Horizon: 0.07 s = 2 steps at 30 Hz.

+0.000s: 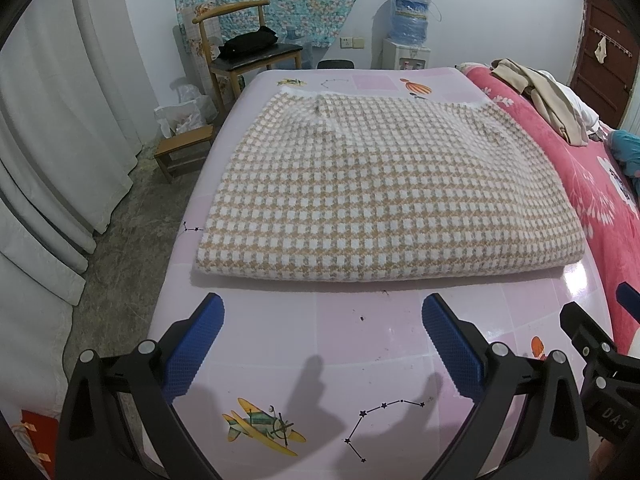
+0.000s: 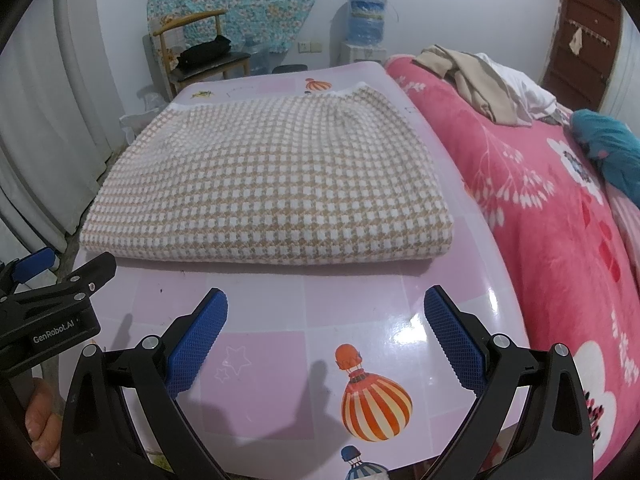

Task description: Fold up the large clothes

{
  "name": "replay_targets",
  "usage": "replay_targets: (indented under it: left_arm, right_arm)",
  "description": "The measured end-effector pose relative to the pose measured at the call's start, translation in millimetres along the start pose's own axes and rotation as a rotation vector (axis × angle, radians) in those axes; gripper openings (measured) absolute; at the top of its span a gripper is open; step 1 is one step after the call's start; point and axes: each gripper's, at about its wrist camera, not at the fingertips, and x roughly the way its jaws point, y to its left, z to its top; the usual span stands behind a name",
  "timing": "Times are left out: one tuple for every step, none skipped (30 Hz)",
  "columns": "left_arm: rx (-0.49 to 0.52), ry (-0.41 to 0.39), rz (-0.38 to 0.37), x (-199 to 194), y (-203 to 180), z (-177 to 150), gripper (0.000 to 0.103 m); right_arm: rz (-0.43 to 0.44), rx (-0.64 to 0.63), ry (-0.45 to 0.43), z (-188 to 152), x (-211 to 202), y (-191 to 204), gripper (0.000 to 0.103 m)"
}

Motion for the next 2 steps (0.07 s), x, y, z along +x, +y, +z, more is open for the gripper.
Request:
replay_targets:
  left_arm:
    - [0.001,0.001,-0.001,0.4,0.3,0.0,0.097]
    - [0.002,0.001,-0.002,1.1,0.7,-0.4,0.097]
  right_arm:
    - [-0.001,0.001,0.000,-0.4,0.2,0.0,0.095]
    - [-0.001,0.000,0.000,-0.6,0.0,0.2,0.095]
